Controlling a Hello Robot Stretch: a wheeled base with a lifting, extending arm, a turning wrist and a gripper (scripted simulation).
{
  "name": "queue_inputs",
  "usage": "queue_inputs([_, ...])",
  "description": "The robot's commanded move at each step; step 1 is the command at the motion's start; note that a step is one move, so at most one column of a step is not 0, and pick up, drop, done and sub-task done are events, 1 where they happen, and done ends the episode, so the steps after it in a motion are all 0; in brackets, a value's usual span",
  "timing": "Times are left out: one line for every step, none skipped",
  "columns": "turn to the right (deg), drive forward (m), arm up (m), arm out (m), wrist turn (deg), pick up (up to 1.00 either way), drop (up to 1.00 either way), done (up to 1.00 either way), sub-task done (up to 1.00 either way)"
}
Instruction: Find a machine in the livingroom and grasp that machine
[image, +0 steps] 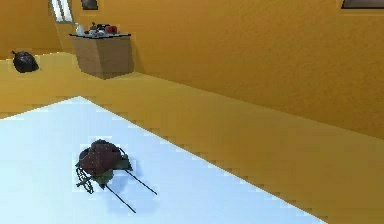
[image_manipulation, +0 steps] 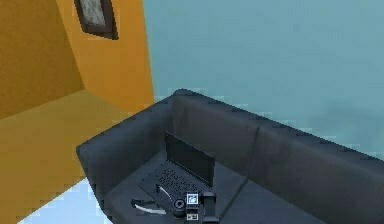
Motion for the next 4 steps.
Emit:
queue_inputs([0.0, 0.00, 0.00, 0.00, 42.0, 0.00, 0.00, 0.00, 0.00])
queue_inputs([0.0, 0.00, -0.30, 0.00, 0.0, 0.00, 0.00, 0.00, 0.00])
queue_inputs([0.0, 0.00, 0.00, 0.00, 0.0, 1.00, 0.00, 0.00, 0.00])
queue_inputs([0.0, 0.00, 0.10, 0.00, 0.0, 0.00, 0.00, 0.00, 0.00])
